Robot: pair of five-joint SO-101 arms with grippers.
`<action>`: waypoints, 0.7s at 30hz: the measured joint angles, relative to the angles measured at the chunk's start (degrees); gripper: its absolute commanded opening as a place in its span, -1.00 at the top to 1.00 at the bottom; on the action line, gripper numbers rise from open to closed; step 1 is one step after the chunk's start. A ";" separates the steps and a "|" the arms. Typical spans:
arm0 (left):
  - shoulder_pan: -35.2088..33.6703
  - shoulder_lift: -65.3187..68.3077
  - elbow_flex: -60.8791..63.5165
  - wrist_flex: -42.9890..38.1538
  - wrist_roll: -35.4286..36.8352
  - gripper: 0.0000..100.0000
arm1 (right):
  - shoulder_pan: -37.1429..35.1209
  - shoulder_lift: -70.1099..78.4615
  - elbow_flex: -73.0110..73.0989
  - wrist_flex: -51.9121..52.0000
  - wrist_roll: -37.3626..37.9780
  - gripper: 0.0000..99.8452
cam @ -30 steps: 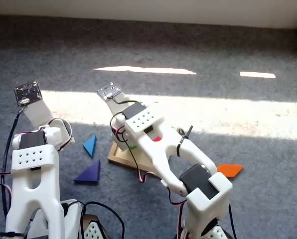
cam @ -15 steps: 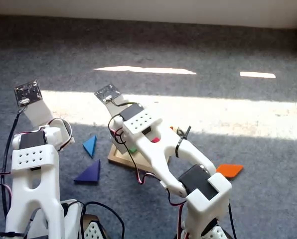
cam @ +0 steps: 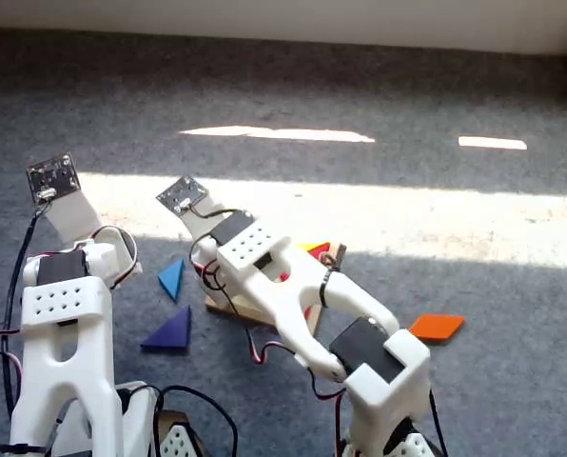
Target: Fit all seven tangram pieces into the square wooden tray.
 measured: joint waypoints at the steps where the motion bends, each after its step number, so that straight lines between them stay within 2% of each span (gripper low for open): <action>1: 0.00 0.00 0.00 0.00 0.00 0.80 | 0.44 0.62 -0.18 -0.18 0.09 0.83; 9: 0.00 0.00 0.00 0.00 0.00 0.80 | 5.45 1.32 -0.53 -0.79 0.09 0.83; 15: 0.00 0.00 0.00 0.00 0.00 0.80 | 5.80 0.70 -2.02 -0.53 0.09 0.83; 21: 0.00 0.00 0.00 0.00 0.00 0.80 | 6.07 -8.79 -2.29 0.79 0.09 0.83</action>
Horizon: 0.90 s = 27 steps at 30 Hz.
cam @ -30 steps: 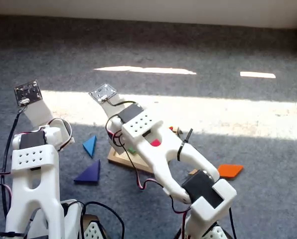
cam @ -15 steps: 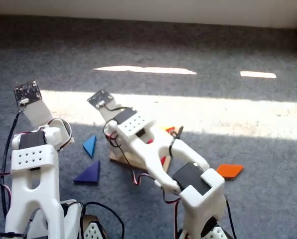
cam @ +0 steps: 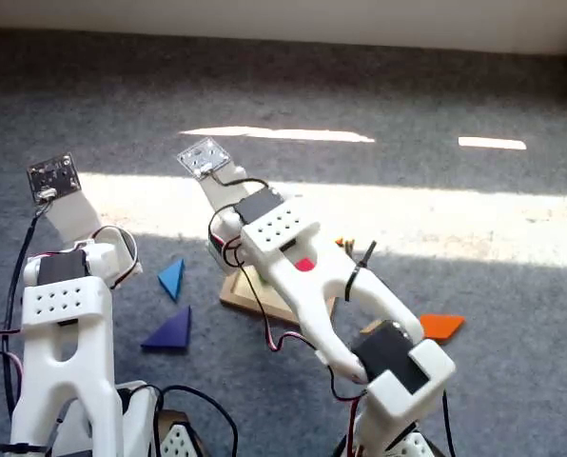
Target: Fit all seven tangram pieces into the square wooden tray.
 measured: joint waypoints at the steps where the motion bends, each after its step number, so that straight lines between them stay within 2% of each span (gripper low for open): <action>1: 0.00 0.00 0.00 0.00 0.00 0.80 | 0.35 -2.02 0.00 0.70 0.00 0.83; 9: 0.00 0.00 0.00 0.00 0.00 0.80 | 6.15 -21.45 6.33 9.49 0.00 0.83; 18: 0.00 0.00 0.00 0.00 0.00 0.79 | 17.49 -41.14 24.53 10.20 0.00 0.82; 24: 0.00 0.00 0.00 0.00 0.00 0.65 | 27.08 -44.92 33.58 10.20 0.00 0.51; 27: 0.00 0.00 0.26 0.00 0.00 0.61 | 30.77 -44.92 37.36 10.20 0.00 0.48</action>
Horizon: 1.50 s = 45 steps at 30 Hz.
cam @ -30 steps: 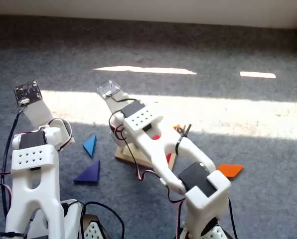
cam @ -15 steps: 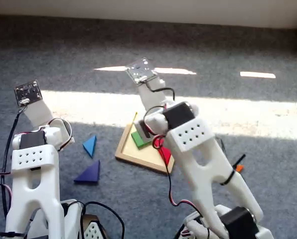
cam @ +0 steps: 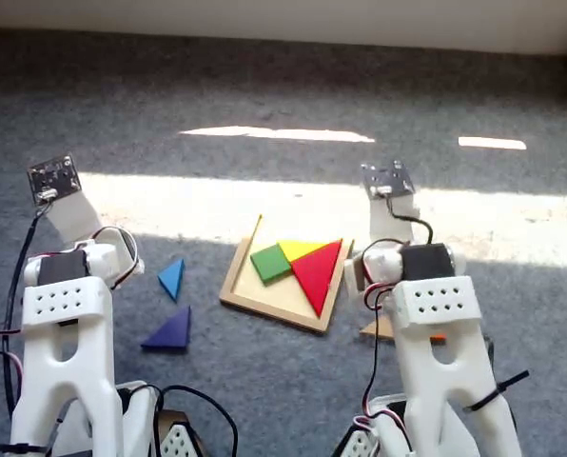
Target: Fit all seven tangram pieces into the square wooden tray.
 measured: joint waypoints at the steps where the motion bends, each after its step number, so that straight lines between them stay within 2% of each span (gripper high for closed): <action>1: 0.00 0.00 0.00 0.00 0.00 0.61 | 0.79 0.00 0.97 0.00 0.00 0.48; 6: 0.00 0.00 0.09 0.00 0.00 0.61 | 2.46 0.00 5.19 0.00 0.00 0.48; 9: 0.00 0.00 0.09 0.00 0.00 0.61 | 2.55 0.00 8.70 -0.70 3.60 0.48; 13: 0.00 0.00 0.44 0.00 0.00 0.61 | 2.55 -0.09 14.86 -6.68 6.68 0.48; 20: 0.00 -0.09 0.88 0.00 -0.09 0.61 | 2.55 0.44 21.19 -13.71 7.21 0.48; 29: 0.00 -0.09 0.88 0.00 -0.09 0.61 | 2.46 13.98 19.08 -16.79 7.21 0.48; 36: 0.00 -0.09 0.88 0.00 -0.09 0.61 | 3.08 16.26 18.02 -17.23 7.21 0.73; 45: 0.00 -0.09 0.88 0.00 -0.09 0.61 | 3.16 13.36 18.02 -17.85 7.12 0.88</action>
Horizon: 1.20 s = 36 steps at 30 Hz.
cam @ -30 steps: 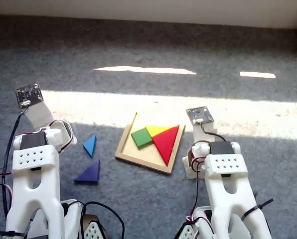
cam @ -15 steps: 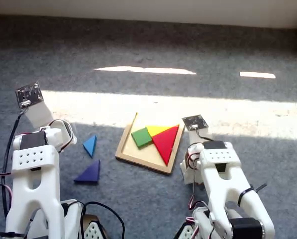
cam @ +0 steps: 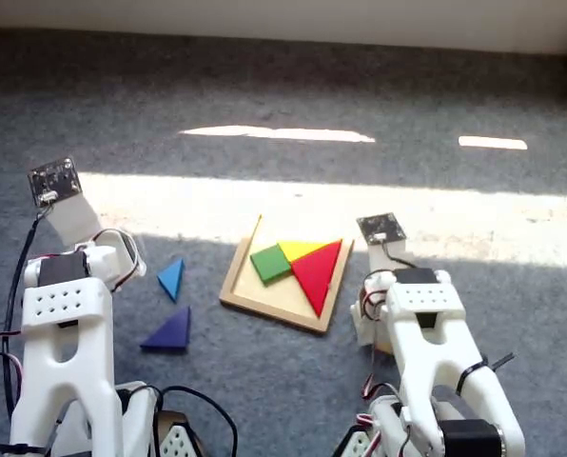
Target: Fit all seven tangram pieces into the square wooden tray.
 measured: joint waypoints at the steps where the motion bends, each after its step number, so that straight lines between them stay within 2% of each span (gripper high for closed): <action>1: 0.00 0.00 0.00 0.00 0.00 0.61 | 0.00 -1.32 0.09 0.00 0.00 0.88; 7: 0.00 0.00 0.00 0.00 0.00 0.61 | -1.05 -7.91 0.26 0.88 0.97 0.89; 12: 0.00 0.00 0.00 0.00 0.00 0.61 | -4.84 -11.08 0.26 2.29 3.52 0.87; 19: 0.00 0.00 0.00 0.00 0.00 0.61 | -5.63 -11.78 -2.90 11.25 3.52 0.43; 27: 0.00 0.00 0.00 0.00 0.00 0.61 | -6.07 -11.78 -1.05 12.75 3.52 0.44; 36: 0.00 0.00 0.00 0.00 0.00 0.61 | -6.33 -11.78 9.05 2.20 3.60 0.46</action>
